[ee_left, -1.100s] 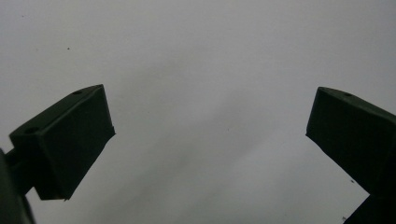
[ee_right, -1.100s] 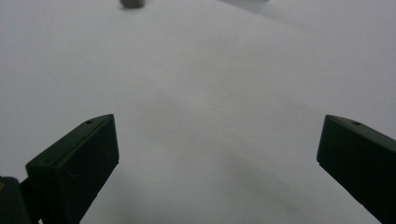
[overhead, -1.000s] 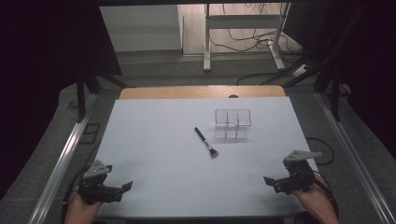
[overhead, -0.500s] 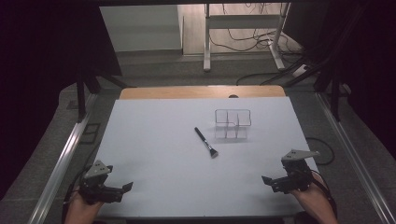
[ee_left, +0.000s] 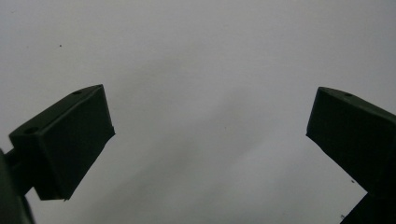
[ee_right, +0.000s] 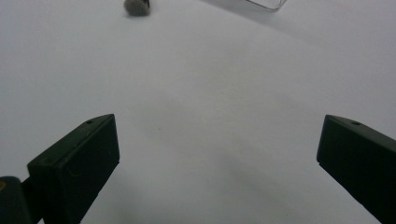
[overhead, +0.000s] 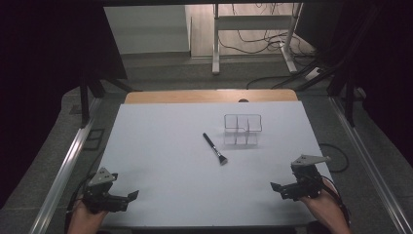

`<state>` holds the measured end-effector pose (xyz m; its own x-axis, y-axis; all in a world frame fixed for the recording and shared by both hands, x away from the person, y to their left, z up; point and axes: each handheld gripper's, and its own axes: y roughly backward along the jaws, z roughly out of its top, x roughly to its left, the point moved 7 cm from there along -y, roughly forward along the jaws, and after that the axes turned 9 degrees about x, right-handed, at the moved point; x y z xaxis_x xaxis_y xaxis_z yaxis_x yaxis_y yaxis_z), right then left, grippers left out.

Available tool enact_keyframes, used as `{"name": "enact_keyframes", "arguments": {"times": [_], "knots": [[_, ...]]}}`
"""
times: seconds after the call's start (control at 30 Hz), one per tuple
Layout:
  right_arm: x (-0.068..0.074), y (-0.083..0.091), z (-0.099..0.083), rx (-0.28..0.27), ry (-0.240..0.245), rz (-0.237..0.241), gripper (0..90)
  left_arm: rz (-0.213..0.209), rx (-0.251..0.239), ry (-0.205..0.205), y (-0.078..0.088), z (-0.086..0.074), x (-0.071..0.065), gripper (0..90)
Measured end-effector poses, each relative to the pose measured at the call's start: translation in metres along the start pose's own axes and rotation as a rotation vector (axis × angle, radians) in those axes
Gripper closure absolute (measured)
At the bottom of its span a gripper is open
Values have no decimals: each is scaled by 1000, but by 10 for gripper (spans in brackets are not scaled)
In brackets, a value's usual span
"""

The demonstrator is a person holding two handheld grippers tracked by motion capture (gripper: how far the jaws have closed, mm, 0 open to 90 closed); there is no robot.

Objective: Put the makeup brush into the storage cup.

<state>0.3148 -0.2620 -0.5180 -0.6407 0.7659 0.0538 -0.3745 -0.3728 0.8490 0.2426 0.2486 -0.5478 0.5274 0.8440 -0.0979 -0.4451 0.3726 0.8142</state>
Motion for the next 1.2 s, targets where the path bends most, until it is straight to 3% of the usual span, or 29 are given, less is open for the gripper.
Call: {"name": "enact_keyframes", "arguments": {"times": [0.17,0.7,1.2], "knots": [[2,-2,2,1,-8,2,0,1,-1,0,0,0,0,6],[6,-3,12,4,43,-21,0,5,0,1,0,0,0,5],[10,-5,21,18,56,-18,0,9,3,2,0,0,1,4]]}}
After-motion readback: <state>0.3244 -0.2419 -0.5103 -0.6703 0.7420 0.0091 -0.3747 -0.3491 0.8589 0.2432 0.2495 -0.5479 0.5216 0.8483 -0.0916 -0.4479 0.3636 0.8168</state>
